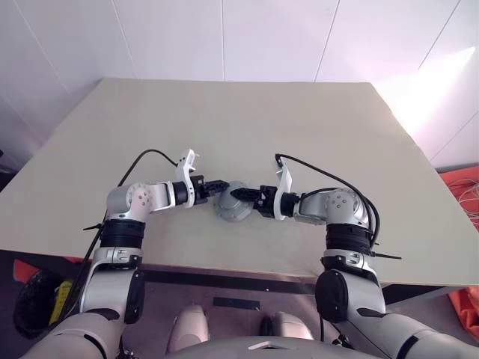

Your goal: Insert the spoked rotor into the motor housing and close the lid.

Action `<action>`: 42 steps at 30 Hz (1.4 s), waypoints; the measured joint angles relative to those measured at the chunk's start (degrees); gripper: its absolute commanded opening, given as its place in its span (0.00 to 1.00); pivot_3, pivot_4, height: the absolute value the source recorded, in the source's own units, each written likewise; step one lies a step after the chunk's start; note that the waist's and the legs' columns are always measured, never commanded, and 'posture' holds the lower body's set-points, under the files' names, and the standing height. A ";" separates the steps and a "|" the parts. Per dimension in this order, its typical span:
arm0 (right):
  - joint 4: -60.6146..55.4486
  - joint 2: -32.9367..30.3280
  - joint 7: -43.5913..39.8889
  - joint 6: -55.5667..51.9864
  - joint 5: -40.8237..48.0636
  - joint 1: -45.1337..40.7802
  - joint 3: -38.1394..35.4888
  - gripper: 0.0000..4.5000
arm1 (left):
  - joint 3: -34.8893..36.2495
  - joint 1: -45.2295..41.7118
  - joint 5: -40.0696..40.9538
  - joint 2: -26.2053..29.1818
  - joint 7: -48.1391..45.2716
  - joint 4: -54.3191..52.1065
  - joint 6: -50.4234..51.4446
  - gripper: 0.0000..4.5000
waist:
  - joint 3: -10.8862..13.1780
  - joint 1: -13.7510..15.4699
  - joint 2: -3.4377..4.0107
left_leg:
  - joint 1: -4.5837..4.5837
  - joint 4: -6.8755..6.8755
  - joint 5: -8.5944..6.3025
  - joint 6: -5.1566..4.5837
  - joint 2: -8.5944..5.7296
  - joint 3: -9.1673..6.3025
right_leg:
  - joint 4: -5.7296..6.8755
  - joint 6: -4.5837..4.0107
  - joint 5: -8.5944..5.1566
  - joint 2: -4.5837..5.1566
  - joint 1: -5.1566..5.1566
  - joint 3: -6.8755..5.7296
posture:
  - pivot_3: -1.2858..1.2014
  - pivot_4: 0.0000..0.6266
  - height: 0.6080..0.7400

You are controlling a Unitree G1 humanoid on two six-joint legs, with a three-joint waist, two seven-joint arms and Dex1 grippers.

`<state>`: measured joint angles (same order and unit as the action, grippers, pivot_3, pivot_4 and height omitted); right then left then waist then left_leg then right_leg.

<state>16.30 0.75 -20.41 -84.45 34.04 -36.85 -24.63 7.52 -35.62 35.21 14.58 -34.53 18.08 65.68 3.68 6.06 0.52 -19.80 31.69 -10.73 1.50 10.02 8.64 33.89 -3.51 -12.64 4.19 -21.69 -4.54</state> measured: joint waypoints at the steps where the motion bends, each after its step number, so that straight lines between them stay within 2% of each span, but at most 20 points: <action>1: 0.21 -0.01 -0.02 0.29 0.05 -0.01 -0.13 0.47 | 0.24 0.00 0.03 -0.14 0.02 0.26 -0.22 0.00 | 0.00 0.02 0.00 | 0.00 0.01 0.00 0.00 0.00 0.00 | 0.01 0.00 0.00 0.00 0.00 0.00 | 0.52 0.00 1.00; 6: 3.52 0.39 0.77 2.76 0.22 -1.72 -2.76 0.47 | 3.69 0.00 0.53 -1.41 0.92 1.85 -1.49 0.00 | 0.01 -0.02 0.00 | -0.07 0.15 0.00 0.00 0.03 -0.01 | 0.09 -0.02 0.01 0.00 -0.06 -0.01 | 0.52 0.00 1.00; 11: 6.83 0.95 2.82 8.32 0.85 -5.82 -6.61 0.47 | 9.49 0.01 2.97 -2.51 2.16 2.04 -3.56 0.00 | 0.03 -0.01 -0.03 | -0.77 0.67 -0.03 -0.06 0.04 -0.06 | 0.70 -0.05 0.01 0.02 -0.78 0.00 | 0.52 0.00 1.00; 19: 13.68 1.55 6.69 13.78 3.00 -9.55 -11.81 0.47 | 20.78 0.09 9.95 -3.62 7.56 2.02 -3.83 0.00 | 0.03 -0.23 -0.03 | -1.16 1.04 -0.03 -0.07 0.13 -0.07 | 0.94 -0.15 0.04 0.02 -1.13 0.00 | 0.52 0.00 1.00; 24: 16.76 3.15 9.28 14.44 8.32 -14.51 -16.09 0.47 | 28.99 0.23 16.98 -5.14 13.48 2.07 -2.05 0.00 | 0.03 -0.24 -0.04 | -1.28 1.08 -0.04 -0.09 0.17 -0.06 | 0.98 -0.18 0.06 0.01 -1.25 -0.02 | 0.52 0.00 1.00; 29: 18.45 3.70 10.49 16.04 10.60 -17.19 -16.37 0.47 | 32.52 2.82 21.44 -5.34 17.25 1.28 -1.13 0.00 | 0.03 -0.17 -0.04 | -1.31 1.10 -0.08 -0.15 0.16 -0.06 | 0.95 -0.17 0.06 0.01 -1.24 -0.02 | 0.52 0.00 1.00; 32: 19.38 3.62 10.56 16.98 10.66 -17.27 -15.44 0.47 | 33.01 4.74 23.00 -6.07 18.84 0.39 -0.87 0.14 | 0.08 -0.03 -0.12 | -1.36 1.13 -0.08 -0.15 0.20 -0.06 | 0.95 -0.16 0.07 0.00 -1.26 -0.06 | 0.52 0.00 1.00; 42: 23.32 0.86 10.45 18.66 10.71 -17.34 -12.90 0.47 | 32.15 5.58 27.54 -6.55 19.73 -2.53 -1.49 0.84 | 0.10 0.06 -0.15 | -1.36 1.24 -0.08 -0.14 0.20 -0.06 | 0.99 0.05 0.20 0.00 -1.23 -0.06 | 0.52 0.00 1.00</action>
<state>39.62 1.61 -9.97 -65.78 44.76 -54.19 -37.52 39.67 -30.04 62.74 8.03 -14.81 15.54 64.19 3.78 6.12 0.37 -21.16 32.92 -10.81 1.35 10.23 8.58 34.88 -3.46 -12.44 4.20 -22.92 -4.60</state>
